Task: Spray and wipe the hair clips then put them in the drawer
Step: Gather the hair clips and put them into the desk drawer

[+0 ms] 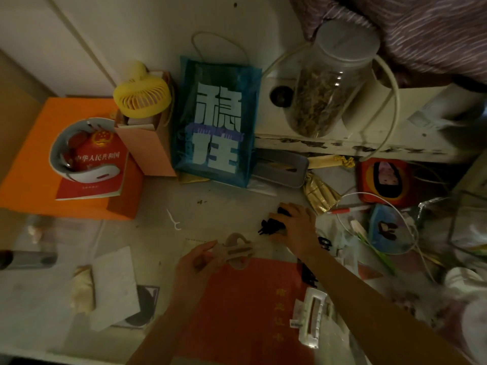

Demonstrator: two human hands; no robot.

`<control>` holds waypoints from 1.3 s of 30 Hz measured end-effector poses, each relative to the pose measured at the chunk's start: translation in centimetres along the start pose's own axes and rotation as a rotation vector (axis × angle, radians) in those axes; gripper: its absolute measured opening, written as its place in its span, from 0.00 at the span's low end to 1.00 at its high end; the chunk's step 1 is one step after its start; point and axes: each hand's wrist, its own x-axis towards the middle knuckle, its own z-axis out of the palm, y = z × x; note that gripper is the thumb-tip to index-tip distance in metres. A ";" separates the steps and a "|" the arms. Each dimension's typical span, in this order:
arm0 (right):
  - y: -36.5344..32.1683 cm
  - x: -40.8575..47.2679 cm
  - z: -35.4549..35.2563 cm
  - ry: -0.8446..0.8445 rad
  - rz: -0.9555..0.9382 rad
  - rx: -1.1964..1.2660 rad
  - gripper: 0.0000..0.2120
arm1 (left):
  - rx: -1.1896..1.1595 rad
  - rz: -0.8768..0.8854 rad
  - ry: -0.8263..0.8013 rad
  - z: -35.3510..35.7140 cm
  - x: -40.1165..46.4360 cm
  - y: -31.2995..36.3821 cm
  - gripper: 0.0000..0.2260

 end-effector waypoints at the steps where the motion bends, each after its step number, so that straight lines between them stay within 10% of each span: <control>1: -0.2 0.0 0.0 0.017 0.000 0.004 0.25 | -0.002 -0.002 0.001 -0.1 0.1 -0.1 0.14; 18: -4.9 -1.7 -3.8 0.335 -0.041 0.627 0.18 | -0.046 -0.012 0.078 -1.2 -0.8 -0.2 0.14; 39: -18.7 -9.4 -3.6 0.117 -0.353 0.592 0.12 | -0.205 -0.049 0.485 -10.9 -14.4 -1.9 0.11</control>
